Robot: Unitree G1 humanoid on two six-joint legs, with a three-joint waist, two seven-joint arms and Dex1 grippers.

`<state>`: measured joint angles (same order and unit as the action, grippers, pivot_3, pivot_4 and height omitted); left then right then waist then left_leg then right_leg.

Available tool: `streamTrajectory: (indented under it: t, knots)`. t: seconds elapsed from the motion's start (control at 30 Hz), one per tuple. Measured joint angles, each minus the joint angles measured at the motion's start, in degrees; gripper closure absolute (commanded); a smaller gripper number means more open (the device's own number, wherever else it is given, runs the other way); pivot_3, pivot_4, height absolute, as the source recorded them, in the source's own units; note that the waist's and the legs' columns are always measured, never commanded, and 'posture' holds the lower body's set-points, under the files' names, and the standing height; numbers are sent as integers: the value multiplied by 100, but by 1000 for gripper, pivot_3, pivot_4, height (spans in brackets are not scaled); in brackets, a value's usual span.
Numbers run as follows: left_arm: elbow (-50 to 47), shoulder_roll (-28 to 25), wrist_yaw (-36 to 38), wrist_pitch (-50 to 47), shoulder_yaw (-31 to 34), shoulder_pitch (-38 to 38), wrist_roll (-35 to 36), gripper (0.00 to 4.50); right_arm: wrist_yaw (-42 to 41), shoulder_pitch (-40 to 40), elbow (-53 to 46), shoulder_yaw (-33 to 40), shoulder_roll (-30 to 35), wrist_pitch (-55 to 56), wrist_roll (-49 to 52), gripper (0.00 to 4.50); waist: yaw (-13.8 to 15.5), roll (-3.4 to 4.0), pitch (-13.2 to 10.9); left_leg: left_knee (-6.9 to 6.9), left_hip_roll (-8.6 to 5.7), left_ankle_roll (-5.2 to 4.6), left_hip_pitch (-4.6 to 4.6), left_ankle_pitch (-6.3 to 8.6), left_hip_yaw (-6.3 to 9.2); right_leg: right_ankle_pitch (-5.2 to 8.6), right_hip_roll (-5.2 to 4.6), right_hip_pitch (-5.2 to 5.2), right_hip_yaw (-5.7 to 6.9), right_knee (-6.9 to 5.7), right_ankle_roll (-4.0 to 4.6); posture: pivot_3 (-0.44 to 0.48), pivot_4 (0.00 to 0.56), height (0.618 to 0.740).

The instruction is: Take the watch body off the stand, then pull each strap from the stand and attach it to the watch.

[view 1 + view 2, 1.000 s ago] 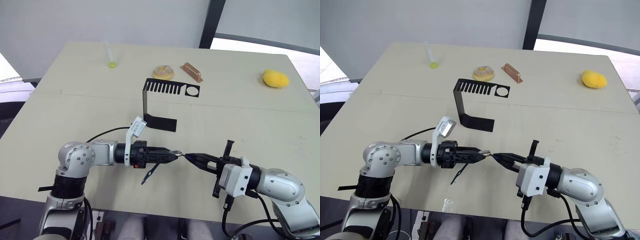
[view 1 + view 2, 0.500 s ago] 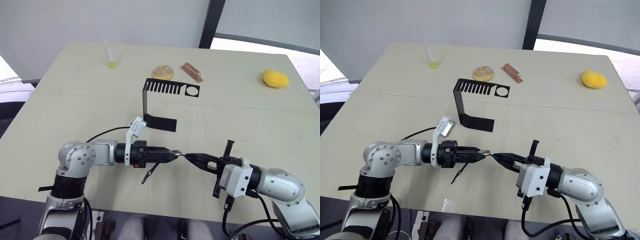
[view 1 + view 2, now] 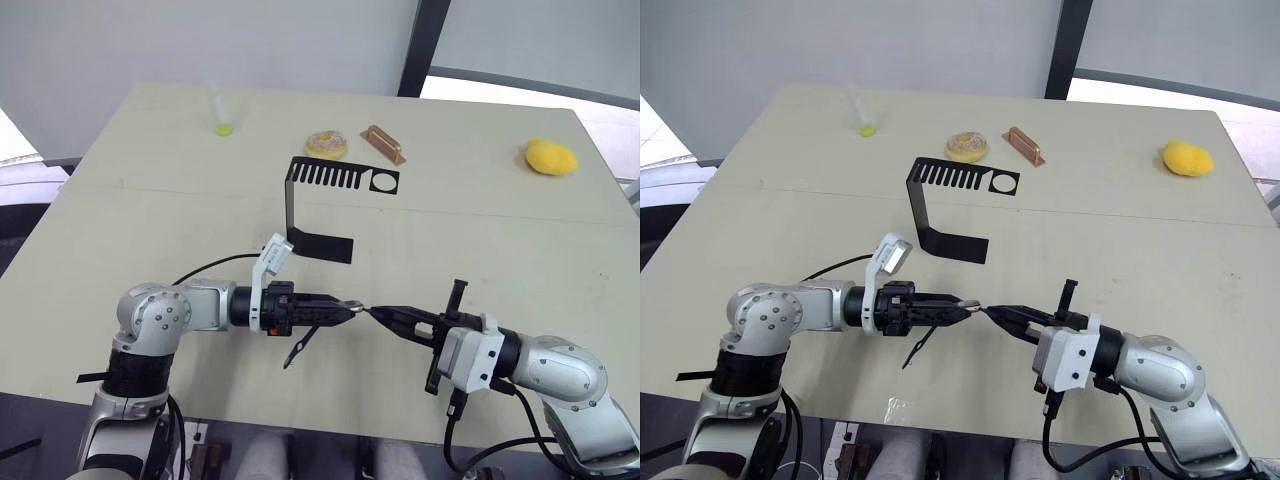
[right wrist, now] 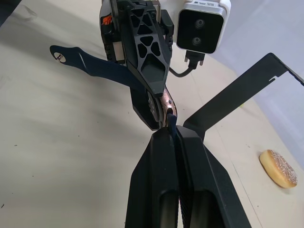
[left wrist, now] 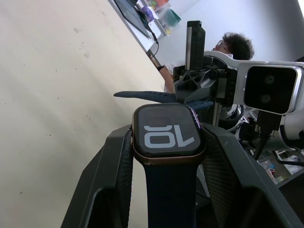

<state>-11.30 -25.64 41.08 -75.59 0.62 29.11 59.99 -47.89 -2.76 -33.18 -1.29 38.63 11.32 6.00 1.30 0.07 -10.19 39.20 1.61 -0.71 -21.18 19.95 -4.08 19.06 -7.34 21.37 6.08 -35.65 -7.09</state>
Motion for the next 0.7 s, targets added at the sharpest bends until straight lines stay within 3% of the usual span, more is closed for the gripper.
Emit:
streamTrajectory:
  t: [0.7]
  knots:
    - [-1, 4, -77, 0, -32, -7, 3, 2915, 0, -27, 0, -1, 13, -1, 0, 4500, 1, 0, 0, 0, 0, 0, 0, 0, 0, 0, 0, 0, 0, -1, 0, 0, 150, 740]
